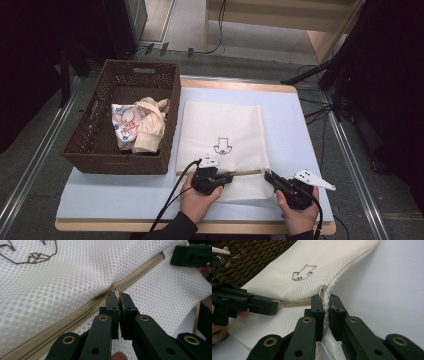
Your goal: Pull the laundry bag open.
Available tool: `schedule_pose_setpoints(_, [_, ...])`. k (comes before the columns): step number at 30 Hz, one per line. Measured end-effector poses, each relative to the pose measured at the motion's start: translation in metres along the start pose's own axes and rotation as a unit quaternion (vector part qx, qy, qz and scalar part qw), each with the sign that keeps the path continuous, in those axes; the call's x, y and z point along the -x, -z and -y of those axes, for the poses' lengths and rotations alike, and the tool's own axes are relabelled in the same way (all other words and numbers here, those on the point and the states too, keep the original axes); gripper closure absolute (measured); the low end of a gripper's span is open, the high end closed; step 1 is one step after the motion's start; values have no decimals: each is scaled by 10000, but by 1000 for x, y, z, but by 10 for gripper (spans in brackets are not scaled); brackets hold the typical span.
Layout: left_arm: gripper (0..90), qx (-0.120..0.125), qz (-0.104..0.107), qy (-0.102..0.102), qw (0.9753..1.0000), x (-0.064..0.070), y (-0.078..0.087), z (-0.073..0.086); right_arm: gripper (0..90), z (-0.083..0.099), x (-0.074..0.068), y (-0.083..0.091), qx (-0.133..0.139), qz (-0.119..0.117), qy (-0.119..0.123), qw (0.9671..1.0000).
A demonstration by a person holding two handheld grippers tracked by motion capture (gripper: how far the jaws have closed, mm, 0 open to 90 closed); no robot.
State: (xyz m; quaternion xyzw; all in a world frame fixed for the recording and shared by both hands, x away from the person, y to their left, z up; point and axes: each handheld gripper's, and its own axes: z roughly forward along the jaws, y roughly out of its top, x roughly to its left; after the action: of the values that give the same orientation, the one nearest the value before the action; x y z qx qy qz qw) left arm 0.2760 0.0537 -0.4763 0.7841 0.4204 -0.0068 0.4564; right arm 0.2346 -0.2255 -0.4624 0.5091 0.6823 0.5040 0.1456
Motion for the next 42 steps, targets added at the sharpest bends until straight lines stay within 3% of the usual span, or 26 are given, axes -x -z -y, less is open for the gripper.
schedule_pose_setpoints(8, [871, -38, -177, -215, 9996, 1, 6, 2, 845, 0, -1, -1, -21, -5, 23, 10000])
schedule_pose_setpoints(12, [872, -61, -266, -192, 9994, 0, 8, 2, 845, 0, -1, -1, -30, -3, 56, 10000])
schedule_pose_setpoints(14, [872, -57, -197, -106, 9997, -3, 10, 2, 845, -1, 0, 0, -19, 10, 12, 10000])
schedule_pose_setpoints(17, [872, -59, -310, -221, 9993, -2, 14, 2, 846, -1, 2, 0, -19, 11, -23, 10000])
schedule_pose_setpoints(22, [871, -95, -335, -185, 9992, -7, 20, 4, 845, -1, 3, 1, -21, 14, -14, 10000])
schedule_pose_setpoints(27, [871, -81, -543, -270, 9981, -11, 27, 8, 845, -1, 3, 0, -18, 43, 29, 10000])
schedule_pose_setpoints(35, [871, -54, -526, -298, 9982, -14, 39, 12, 846, -1, 1, -2, -54, -36, 82, 9999])
schedule_pose_setpoints(39, [872, -28, -398, -130, 9991, -18, 43, 14, 846, -1, -1, -2, -79, -42, 105, 9999])
schedule_pose_setpoints(42, [872, 8, -399, -141, 9991, -16, 45, 13, 846, -1, -1, -2, -85, -60, 77, 9999])
